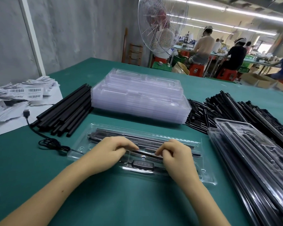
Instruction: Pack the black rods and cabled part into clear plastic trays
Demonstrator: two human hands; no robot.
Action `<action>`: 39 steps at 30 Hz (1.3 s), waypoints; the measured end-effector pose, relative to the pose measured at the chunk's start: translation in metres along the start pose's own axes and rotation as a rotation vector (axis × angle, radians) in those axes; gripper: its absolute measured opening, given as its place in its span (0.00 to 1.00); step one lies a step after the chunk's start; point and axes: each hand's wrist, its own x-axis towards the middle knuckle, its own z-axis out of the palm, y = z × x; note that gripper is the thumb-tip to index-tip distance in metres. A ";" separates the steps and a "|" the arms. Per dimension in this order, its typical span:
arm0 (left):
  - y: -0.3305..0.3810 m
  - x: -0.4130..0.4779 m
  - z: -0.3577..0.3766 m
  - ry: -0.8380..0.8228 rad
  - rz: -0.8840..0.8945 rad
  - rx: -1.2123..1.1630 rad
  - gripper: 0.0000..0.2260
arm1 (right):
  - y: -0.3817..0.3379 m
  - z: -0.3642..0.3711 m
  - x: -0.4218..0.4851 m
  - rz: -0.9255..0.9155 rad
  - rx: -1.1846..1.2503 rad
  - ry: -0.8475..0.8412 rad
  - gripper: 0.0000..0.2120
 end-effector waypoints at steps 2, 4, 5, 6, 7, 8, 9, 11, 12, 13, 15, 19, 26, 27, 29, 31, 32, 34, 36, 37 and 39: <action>0.002 0.004 -0.010 0.004 -0.038 -0.034 0.23 | -0.001 -0.010 0.001 0.070 0.048 -0.071 0.21; 0.002 0.015 -0.020 0.028 -0.058 0.014 0.21 | -0.004 -0.022 0.000 0.207 0.182 -0.312 0.20; 0.003 0.023 -0.024 0.034 -0.065 0.071 0.18 | -0.007 -0.027 -0.003 0.282 0.250 -0.516 0.18; 0.003 0.034 -0.027 0.018 -0.076 0.151 0.15 | -0.012 -0.029 -0.007 0.342 0.309 -0.739 0.14; 0.001 0.047 -0.028 -0.024 -0.094 0.254 0.12 | -0.015 -0.029 -0.011 0.373 0.326 -0.928 0.11; -0.001 0.060 -0.027 -0.084 -0.116 0.375 0.12 | -0.019 -0.028 -0.016 0.376 0.307 -1.051 0.10; -0.005 0.072 -0.025 -0.160 -0.142 0.482 0.16 | -0.023 -0.026 -0.019 0.376 0.299 -1.099 0.11; -0.009 0.088 -0.020 -0.279 -0.206 0.581 0.21 | -0.028 -0.022 -0.023 0.459 0.392 -1.071 0.14; -0.012 0.094 -0.018 -0.303 -0.227 0.589 0.22 | -0.031 -0.021 -0.023 0.500 0.442 -1.038 0.14; -0.016 0.098 -0.018 -0.313 -0.244 0.588 0.22 | -0.033 -0.020 -0.025 0.527 0.470 -0.997 0.13; -0.021 0.104 -0.020 -0.346 -0.276 0.594 0.22 | -0.033 -0.019 -0.030 0.577 0.497 -0.885 0.13; -0.011 0.116 -0.026 -0.472 -0.299 0.554 0.32 | -0.032 -0.008 -0.053 0.768 0.795 -0.621 0.16; 0.017 0.111 -0.033 -0.627 -0.335 0.217 0.23 | -0.034 0.006 -0.045 0.817 1.071 0.099 0.06; 0.018 0.108 -0.033 -0.608 -0.339 0.152 0.19 | -0.034 0.004 -0.041 0.778 1.070 0.157 0.07; 0.018 0.104 -0.034 -0.576 -0.347 0.060 0.13 | -0.039 -0.003 -0.034 0.700 1.113 0.235 0.08; 0.024 0.097 -0.035 -0.601 -0.387 -0.008 0.14 | -0.044 -0.011 -0.029 0.632 1.157 0.291 0.10; 0.025 0.094 -0.035 -0.619 -0.412 -0.045 0.15 | -0.045 -0.015 -0.028 0.602 1.166 0.310 0.10; 0.032 0.085 -0.034 -0.633 -0.451 -0.145 0.14 | -0.046 -0.023 -0.026 0.536 1.173 0.344 0.09; 0.036 0.079 -0.034 -0.624 -0.463 -0.285 0.13 | -0.045 -0.031 -0.026 0.464 1.154 0.394 0.09; 0.044 0.073 -0.034 -0.615 -0.467 -0.387 0.13 | -0.044 -0.035 -0.026 0.433 1.147 0.422 0.08; 0.056 0.066 -0.030 -0.614 -0.459 -0.521 0.15 | -0.041 -0.043 -0.027 0.379 1.152 0.468 0.07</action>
